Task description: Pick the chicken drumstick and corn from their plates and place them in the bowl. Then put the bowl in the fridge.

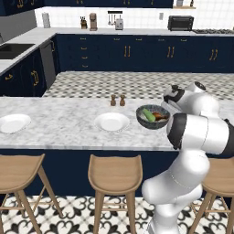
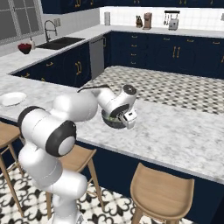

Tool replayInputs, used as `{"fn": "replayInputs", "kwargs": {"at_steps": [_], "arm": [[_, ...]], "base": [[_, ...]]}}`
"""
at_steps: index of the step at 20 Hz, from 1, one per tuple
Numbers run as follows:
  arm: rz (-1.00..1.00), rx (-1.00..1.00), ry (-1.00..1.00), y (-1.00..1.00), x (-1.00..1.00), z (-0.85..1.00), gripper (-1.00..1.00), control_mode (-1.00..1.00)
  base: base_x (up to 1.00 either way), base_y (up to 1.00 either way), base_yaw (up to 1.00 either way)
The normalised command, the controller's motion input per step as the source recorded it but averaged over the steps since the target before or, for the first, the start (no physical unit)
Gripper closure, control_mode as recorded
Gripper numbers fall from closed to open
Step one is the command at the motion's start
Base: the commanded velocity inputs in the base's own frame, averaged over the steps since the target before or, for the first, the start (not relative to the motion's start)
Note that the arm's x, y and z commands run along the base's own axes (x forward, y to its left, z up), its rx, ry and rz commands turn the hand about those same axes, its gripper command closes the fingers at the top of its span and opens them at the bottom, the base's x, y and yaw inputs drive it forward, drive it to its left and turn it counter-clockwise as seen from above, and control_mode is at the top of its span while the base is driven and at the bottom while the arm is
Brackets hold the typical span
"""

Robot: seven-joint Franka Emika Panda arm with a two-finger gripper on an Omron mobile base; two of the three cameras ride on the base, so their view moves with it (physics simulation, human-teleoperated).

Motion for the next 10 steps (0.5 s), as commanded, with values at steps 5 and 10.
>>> {"fn": "replayInputs", "kwargs": {"at_steps": [5,10], "arm": [[-0.06,0.02,0.2,-0.01,0.15,-0.17,-1.0,-1.0],[0.0,0.0,-0.01,0.01,0.22,-0.55,-1.0,-1.0]], "base": [[0.0,0.0,0.0],[0.0,0.0,0.0]]}}
